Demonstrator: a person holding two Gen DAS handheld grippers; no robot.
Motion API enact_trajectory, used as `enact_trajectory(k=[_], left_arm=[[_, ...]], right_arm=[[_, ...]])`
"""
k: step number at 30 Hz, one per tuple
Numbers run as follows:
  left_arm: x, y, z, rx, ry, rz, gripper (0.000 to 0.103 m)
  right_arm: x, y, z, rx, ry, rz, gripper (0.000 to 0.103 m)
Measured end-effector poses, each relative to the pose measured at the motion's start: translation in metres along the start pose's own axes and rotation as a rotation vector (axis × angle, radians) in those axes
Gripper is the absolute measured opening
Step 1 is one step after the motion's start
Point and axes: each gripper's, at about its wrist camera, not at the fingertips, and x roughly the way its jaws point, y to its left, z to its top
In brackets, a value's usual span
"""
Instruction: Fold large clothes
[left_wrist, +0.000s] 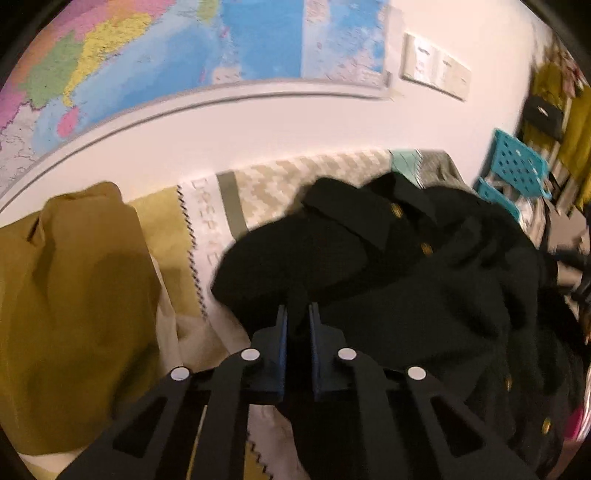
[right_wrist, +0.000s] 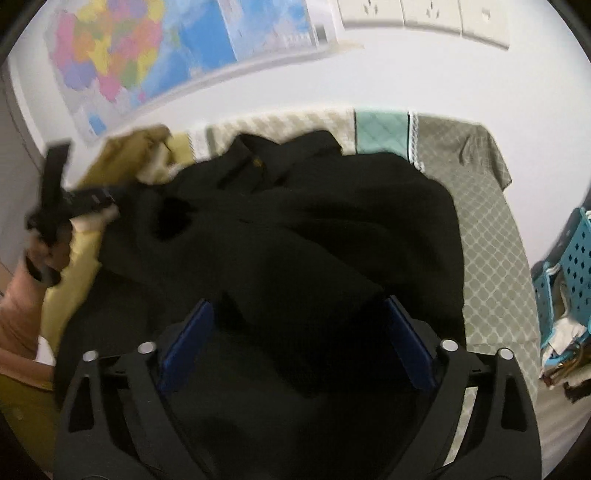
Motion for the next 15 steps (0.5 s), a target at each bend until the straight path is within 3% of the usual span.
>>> enact_trajectory(k=[1,2,3,5,7,9,12,13,15], left_arm=[[0.003,0.002,0.005,-0.018,-0.006,0.005,0.006],[0.004,0.004,0.011,-0.037,-0.008,0.005,0.006],[0.005,0.007,0.015,-0.06,-0.01,0.016,0.005],[0.008,0.01,0.02,-0.074,-0.015,0.018,0.005],[0.012,0.008,0.021,-0.073,0.002,0.022,0.015],[0.015,0.006,0.021,-0.063,0.005,0.073,0.022],[0.016,0.009,0.018,-0.074,0.007,0.119,0.042],[0.015,0.011,0.017,-0.08,0.008,0.122,0.042],[0.012,0.014,0.013,-0.089,0.018,0.124,0.046]], right_arm=[[0.005,-0.007,0.001,0.04,0.009,0.057,0.038],[0.005,-0.013,0.001,0.066,0.01,0.092,0.016],[0.002,-0.02,0.004,0.102,-0.004,0.148,0.01],[-0.015,-0.03,0.01,0.143,-0.066,0.16,0.008],[-0.036,-0.052,0.015,0.241,-0.132,0.222,0.008],[-0.043,-0.072,0.018,0.312,-0.141,0.232,0.01],[-0.023,-0.096,0.015,0.409,-0.022,0.181,0.038],[-0.018,-0.1,0.012,0.438,0.002,0.175,0.056],[-0.018,-0.104,0.009,0.466,-0.023,0.206,0.06]])
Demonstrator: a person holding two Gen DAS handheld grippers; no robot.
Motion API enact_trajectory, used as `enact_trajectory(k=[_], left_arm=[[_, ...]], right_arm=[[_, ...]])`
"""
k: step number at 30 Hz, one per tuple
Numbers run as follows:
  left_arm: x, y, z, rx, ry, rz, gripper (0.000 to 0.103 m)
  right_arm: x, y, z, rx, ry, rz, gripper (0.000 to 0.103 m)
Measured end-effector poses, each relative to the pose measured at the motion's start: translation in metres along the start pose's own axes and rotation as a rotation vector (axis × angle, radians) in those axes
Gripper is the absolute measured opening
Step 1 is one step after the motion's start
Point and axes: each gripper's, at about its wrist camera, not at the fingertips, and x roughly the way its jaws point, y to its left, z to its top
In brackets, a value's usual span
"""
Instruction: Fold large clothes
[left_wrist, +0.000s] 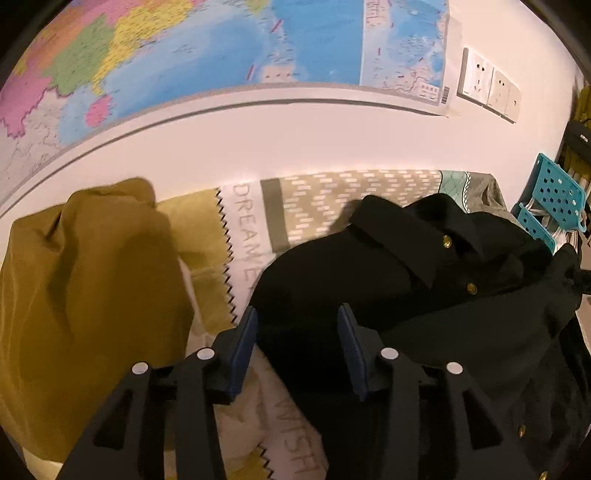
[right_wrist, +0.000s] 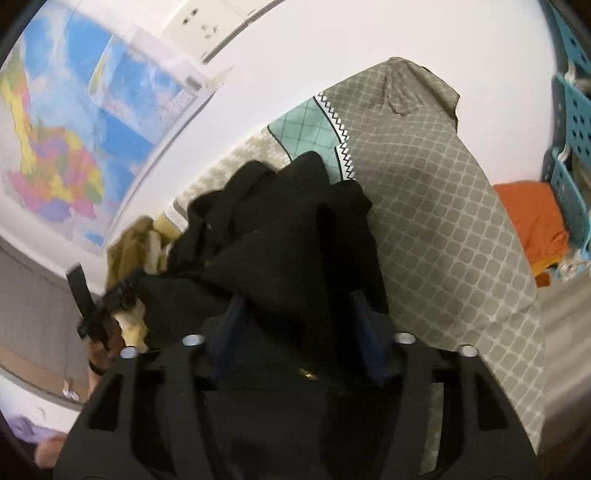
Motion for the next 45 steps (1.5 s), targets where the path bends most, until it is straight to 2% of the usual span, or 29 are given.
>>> enact_trajectory(k=[2,3,5,7,9,10,11,12,13,14,16,18,20,22,27,29,31,32,33,35,36,37,38,39,41,42,43,44,45], left_arm=[[-0.005,0.004,-0.006,-0.003,0.002,-0.005,0.051],[-0.008,0.005,-0.01,-0.001,0.007,-0.008,0.057],[-0.013,0.006,-0.017,0.001,0.008,-0.024,0.061],[-0.016,0.004,-0.026,0.014,0.014,-0.052,0.067],[-0.016,-0.002,-0.036,0.031,0.029,-0.099,0.073],[-0.015,-0.005,-0.039,0.041,0.037,-0.103,0.073],[-0.011,-0.009,-0.043,0.053,0.049,-0.096,0.073],[-0.006,-0.014,-0.046,0.065,0.062,-0.087,0.072],[-0.003,-0.015,-0.048,0.066,0.064,-0.076,0.066],[0.001,-0.015,-0.048,0.059,0.068,-0.073,0.06],[0.006,-0.01,-0.046,0.032,0.079,-0.073,0.044],[0.009,-0.003,-0.043,-0.002,0.078,-0.047,0.037],[0.01,0.004,-0.04,-0.031,0.081,-0.029,0.033],[0.012,0.005,-0.04,-0.035,0.09,-0.022,0.032],[0.01,-0.001,-0.042,-0.026,0.097,0.043,0.038],[0.006,0.0,-0.043,-0.025,0.092,0.067,0.039],[-0.001,0.001,-0.043,-0.02,0.079,0.085,0.041],[-0.005,0.001,-0.042,-0.018,0.067,0.075,0.043],[-0.012,0.001,-0.042,-0.019,0.05,0.058,0.047],[-0.027,-0.002,-0.042,-0.003,0.006,0.023,0.049],[-0.033,-0.005,-0.042,0.011,-0.013,0.001,0.053],[-0.04,-0.011,-0.042,0.034,-0.033,-0.03,0.057],[-0.042,-0.016,-0.043,0.05,-0.044,-0.045,0.057],[-0.043,-0.022,-0.044,0.066,-0.044,-0.059,0.058],[-0.037,-0.032,-0.046,0.078,-0.024,-0.079,0.059],[-0.032,-0.036,-0.048,0.082,-0.016,-0.073,0.059],[-0.028,-0.038,-0.049,0.085,-0.005,-0.068,0.059],[-0.02,-0.039,-0.051,0.081,0.018,-0.063,0.059],[-0.014,-0.038,-0.054,0.075,0.036,-0.059,0.059]], right_arm=[[-0.01,0.001,-0.003,-0.014,-0.035,0.044,0.081],[-0.016,0.004,-0.005,-0.04,-0.059,0.039,0.082],[-0.024,0.013,-0.011,-0.116,-0.08,0.01,0.084],[-0.024,0.018,-0.02,-0.179,-0.069,0.005,0.085],[-0.016,0.022,-0.028,-0.234,-0.046,-0.039,0.082],[-0.011,0.024,-0.033,-0.26,-0.04,-0.076,0.067],[-0.005,0.027,-0.036,-0.288,-0.02,-0.097,0.045],[-0.002,0.029,-0.038,-0.299,-0.003,-0.094,0.035],[-0.002,0.032,-0.039,-0.31,0.004,-0.087,0.014],[-0.003,0.034,-0.039,-0.314,0.001,-0.072,0.006],[-0.022,0.041,-0.036,-0.286,-0.023,0.069,0.003],[-0.047,0.05,-0.03,-0.283,-0.091,0.143,0.003],[-0.055,0.049,-0.021,-0.258,-0.131,0.137,0.003],[-0.043,0.042,-0.009,-0.243,-0.123,0.033,0.003],[0.014,-0.007,0.009,-0.066,-0.019,-0.008,0.009],[0.022,-0.016,0.012,-0.044,-0.021,-0.029,0.017],[0.018,-0.021,0.011,-0.006,-0.045,-0.009,0.036],[0.014,-0.019,0.01,-0.013,-0.058,-0.008,0.045],[0.006,-0.014,0.009,-0.04,-0.088,-0.027,0.049],[-0.011,-0.001,0.004,-0.109,-0.133,-0.054,0.05],[-0.019,0.009,0.002,-0.15,-0.156,-0.044,0.051],[-0.024,0.018,-0.001,-0.191,-0.163,-0.028,0.057],[-0.024,0.025,-0.003,-0.226,-0.16,-0.032,0.067],[-0.02,0.034,-0.006,-0.273,-0.149,-0.078,0.072],[-0.004,0.041,-0.008,-0.314,-0.114,-0.149,0.072],[0.008,0.041,-0.007,-0.321,-0.087,-0.162,0.069],[0.018,0.039,-0.006,-0.32,-0.065,-0.161,0.054],[0.024,0.038,-0.005,-0.321,-0.058,-0.174,0.033],[0.031,0.038,-0.002,-0.332,-0.057,-0.207,0.023]])
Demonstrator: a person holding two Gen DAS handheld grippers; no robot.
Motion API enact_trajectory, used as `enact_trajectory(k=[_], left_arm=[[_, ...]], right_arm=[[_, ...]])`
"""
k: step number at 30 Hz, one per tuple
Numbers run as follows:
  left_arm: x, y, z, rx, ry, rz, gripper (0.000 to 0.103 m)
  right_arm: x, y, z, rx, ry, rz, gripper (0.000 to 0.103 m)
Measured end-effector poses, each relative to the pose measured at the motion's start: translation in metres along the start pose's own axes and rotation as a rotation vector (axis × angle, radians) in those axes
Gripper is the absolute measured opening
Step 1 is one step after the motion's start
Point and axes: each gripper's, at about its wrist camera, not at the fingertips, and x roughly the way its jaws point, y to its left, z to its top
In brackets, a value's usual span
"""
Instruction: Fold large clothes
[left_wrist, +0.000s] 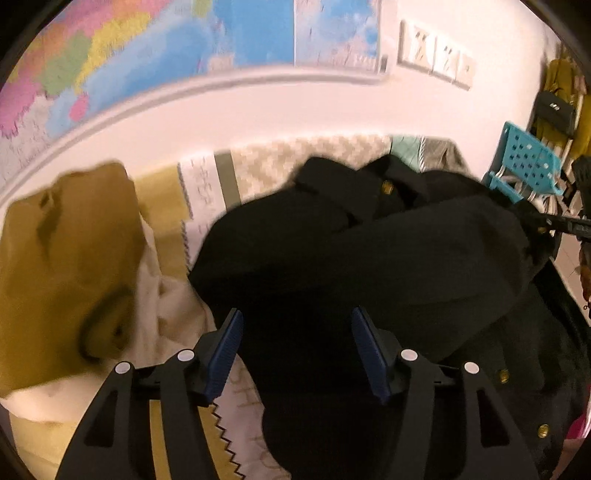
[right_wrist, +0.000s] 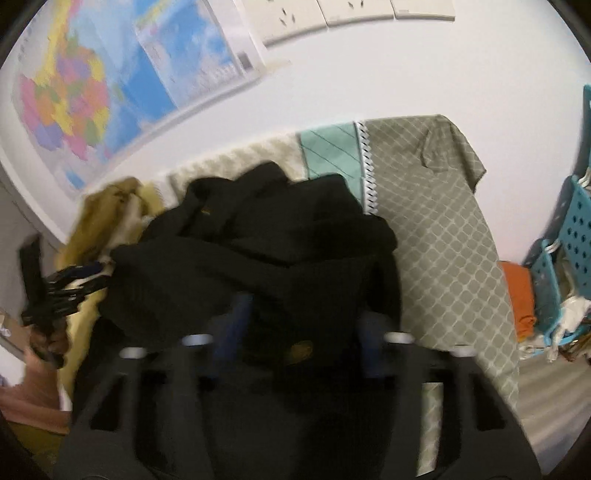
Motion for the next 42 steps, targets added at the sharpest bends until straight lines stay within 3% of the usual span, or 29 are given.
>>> enact_trajectory(k=[3,6,10,12,13,14,16,18,20,22,27,30,32,34,37,42], left_arm=[[0.012,0.003,-0.008,0.004,0.015,0.081,0.059],[0.013,0.015,-0.014,-0.033,0.024,0.109,0.059],[0.007,0.024,-0.02,-0.05,0.03,0.136,0.059],[0.005,0.021,-0.02,-0.039,0.033,0.148,0.058],[0.0,0.019,-0.02,-0.032,0.025,0.152,0.058],[-0.005,0.015,-0.02,-0.017,0.012,0.14,0.058],[-0.014,0.007,-0.018,0.004,-0.013,0.105,0.058],[-0.023,-0.003,-0.014,0.028,-0.04,0.067,0.059],[-0.025,-0.011,-0.009,0.039,-0.05,0.021,0.06],[-0.024,-0.019,-0.004,0.044,-0.055,-0.025,0.061],[-0.003,-0.032,0.005,0.049,-0.021,-0.029,0.061],[0.019,-0.027,0.002,0.02,0.036,0.012,0.061],[0.026,-0.02,-0.002,-0.015,0.053,0.001,0.063],[0.023,-0.015,-0.004,-0.036,0.046,0.003,0.063],[0.007,-0.012,-0.007,-0.048,0.019,0.013,0.063],[-0.036,-0.003,-0.03,-0.07,-0.048,-0.049,0.07]], right_arm=[[0.003,0.002,0.012,-0.008,-0.058,0.006,0.015],[-0.004,0.001,0.03,-0.014,-0.141,0.025,0.008],[0.006,-0.008,0.043,0.013,-0.138,0.026,0.008],[0.019,-0.017,0.042,0.027,-0.071,-0.017,0.013],[0.025,-0.026,0.041,0.059,-0.032,-0.022,0.02],[0.025,-0.031,0.039,0.077,-0.02,-0.023,0.033],[0.01,-0.033,0.033,0.079,-0.064,-0.052,0.05],[-0.017,-0.024,0.027,0.043,-0.135,-0.066,0.06],[-0.039,-0.013,0.022,0.014,-0.19,-0.089,0.06],[-0.05,0.003,0.017,-0.035,-0.215,-0.031,0.06],[-0.007,0.063,0.009,-0.253,-0.074,0.049,0.057],[0.039,0.078,0.005,-0.285,0.027,0.06,0.056],[0.066,0.078,0.003,-0.315,0.063,-0.015,0.054],[0.081,0.069,0.005,-0.251,0.075,0.0,0.055],[0.066,0.069,0.011,-0.221,0.067,0.011,0.057],[-0.009,0.054,0.001,-0.147,-0.041,0.111,0.074]])
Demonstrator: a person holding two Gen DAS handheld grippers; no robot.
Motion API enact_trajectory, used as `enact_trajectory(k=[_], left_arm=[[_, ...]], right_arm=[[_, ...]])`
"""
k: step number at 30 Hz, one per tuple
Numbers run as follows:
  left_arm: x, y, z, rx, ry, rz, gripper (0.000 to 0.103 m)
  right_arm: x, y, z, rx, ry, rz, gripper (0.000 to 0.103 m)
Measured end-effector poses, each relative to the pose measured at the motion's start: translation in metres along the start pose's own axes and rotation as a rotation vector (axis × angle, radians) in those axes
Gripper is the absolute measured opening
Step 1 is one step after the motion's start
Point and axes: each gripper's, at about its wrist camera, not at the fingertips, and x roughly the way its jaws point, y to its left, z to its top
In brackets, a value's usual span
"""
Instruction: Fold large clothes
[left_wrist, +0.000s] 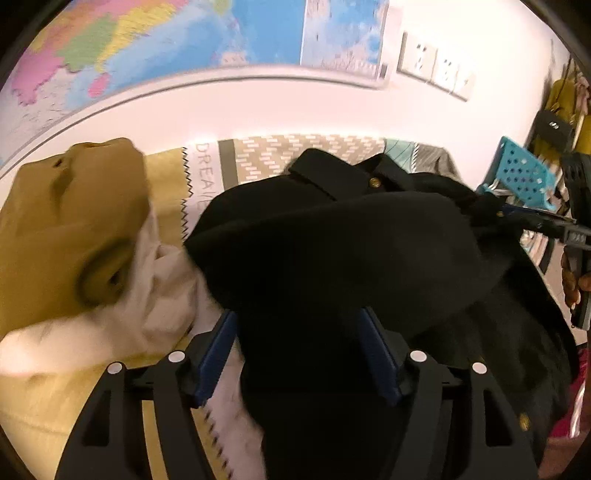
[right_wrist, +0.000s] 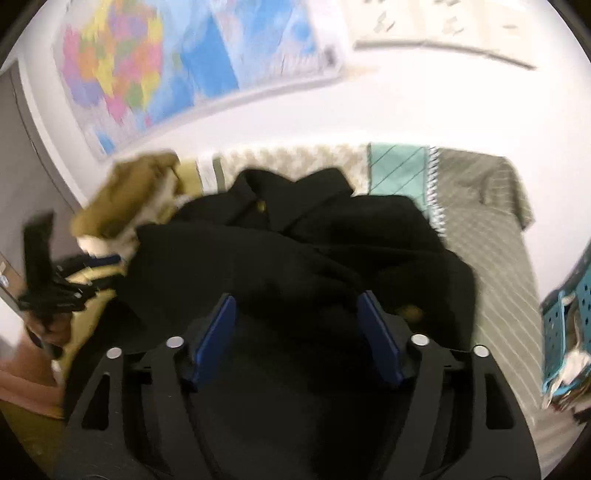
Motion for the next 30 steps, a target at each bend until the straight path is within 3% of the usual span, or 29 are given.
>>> enact_trajectory(k=[3,6,8,13,17,23,25,30], left_arm=[[-0.018,0.005,-0.019,-0.009,0.009,-0.004,0.071],[-0.028,0.009,-0.042,-0.032,0.042,-0.011,0.073],[-0.033,0.011,-0.06,-0.061,0.073,-0.045,0.073],[-0.048,0.005,-0.098,-0.097,0.119,-0.129,0.074],[-0.058,0.004,-0.119,-0.121,0.145,-0.137,0.08],[-0.063,-0.002,-0.139,-0.165,0.187,-0.205,0.084],[-0.063,-0.009,-0.142,-0.162,0.192,-0.239,0.09],[-0.061,-0.027,-0.142,-0.145,0.221,-0.332,0.092]], right_arm=[[-0.039,-0.013,-0.019,0.057,-0.024,0.028,0.081],[-0.064,-0.032,-0.047,0.123,-0.015,0.002,0.084],[-0.079,-0.047,-0.073,0.19,-0.009,-0.01,0.085],[-0.096,-0.074,-0.128,0.339,0.018,0.058,0.087],[-0.101,-0.069,-0.15,0.359,0.033,0.119,0.088],[-0.097,-0.054,-0.169,0.325,0.066,0.151,0.09],[-0.094,-0.052,-0.175,0.325,0.067,0.16,0.091],[-0.097,-0.047,-0.181,0.319,0.057,0.2,0.093]])
